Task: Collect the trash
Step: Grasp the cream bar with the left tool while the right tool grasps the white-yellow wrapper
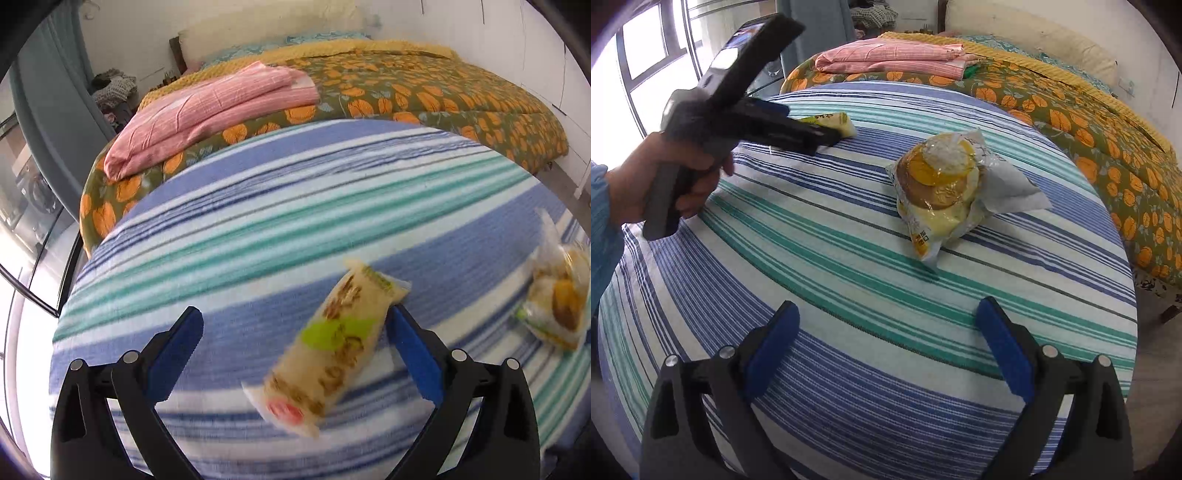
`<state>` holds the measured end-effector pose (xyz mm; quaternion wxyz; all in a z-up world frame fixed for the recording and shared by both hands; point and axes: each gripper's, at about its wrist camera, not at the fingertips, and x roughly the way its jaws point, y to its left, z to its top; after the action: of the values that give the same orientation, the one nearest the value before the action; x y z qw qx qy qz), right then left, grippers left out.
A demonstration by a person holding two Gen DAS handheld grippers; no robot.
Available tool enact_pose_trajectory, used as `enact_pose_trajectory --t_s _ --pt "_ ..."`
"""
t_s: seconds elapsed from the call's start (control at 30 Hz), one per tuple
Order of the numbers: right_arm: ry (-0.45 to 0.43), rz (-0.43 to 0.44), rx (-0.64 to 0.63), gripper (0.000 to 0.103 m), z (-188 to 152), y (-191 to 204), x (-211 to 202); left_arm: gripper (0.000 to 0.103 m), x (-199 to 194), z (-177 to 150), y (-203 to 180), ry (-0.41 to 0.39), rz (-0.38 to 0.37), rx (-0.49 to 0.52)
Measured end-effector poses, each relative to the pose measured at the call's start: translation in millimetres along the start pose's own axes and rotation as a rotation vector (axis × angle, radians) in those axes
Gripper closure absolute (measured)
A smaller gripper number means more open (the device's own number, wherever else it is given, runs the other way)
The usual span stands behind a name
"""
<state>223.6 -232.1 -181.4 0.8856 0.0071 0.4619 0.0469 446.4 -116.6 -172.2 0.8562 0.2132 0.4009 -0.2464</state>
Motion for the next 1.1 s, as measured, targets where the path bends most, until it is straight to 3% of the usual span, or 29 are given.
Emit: enact_pose_trajectory --t_s 0.13,0.17,0.23,0.3,0.37,0.43,0.6,0.73,0.83,0.9,0.97,1.1 --pt "0.0 0.0 0.0 0.009 0 0 0 0.005 7 2 14 0.046 -0.066 -0.109" --pt "0.0 0.0 0.0 0.009 0 0 0 0.009 6 0 16 0.046 -0.073 -0.126" --pt "0.0 0.0 0.0 0.009 0 0 0 0.027 -1 -5 15 0.034 -0.098 -0.131" --pt "0.0 0.0 0.0 0.009 0 0 0 0.061 -10 -9 8 0.024 -0.105 -0.12" --pt "0.0 0.001 0.0 0.009 0 0 -1 0.08 -17 -13 2 0.03 -0.096 -0.117" --pt "0.0 0.001 0.0 0.009 -1 0 -1 0.084 -27 -21 -2 0.041 -0.075 -0.144" --pt "0.0 0.001 0.0 0.009 -1 0 -1 0.084 -72 -71 -11 0.085 -0.074 -0.308" --pt "0.0 0.003 0.001 0.009 -1 -1 -1 0.083 -107 -116 -38 0.072 -0.07 -0.304" --pt "0.0 0.003 0.001 0.008 -1 0 -1 0.06 -122 -135 -51 0.036 -0.057 -0.286" --pt "-0.005 0.011 0.006 0.009 -2 -1 -2 0.038 -123 -139 -52 0.029 -0.063 -0.281" --pt "-0.031 0.044 0.038 0.01 -4 -9 -9 0.032 -122 -143 -57 0.018 -0.039 -0.24" --pt "-0.127 -0.015 -0.017 0.01 11 -17 -36 0.019 -121 -142 -59 0.021 -0.066 -0.224"
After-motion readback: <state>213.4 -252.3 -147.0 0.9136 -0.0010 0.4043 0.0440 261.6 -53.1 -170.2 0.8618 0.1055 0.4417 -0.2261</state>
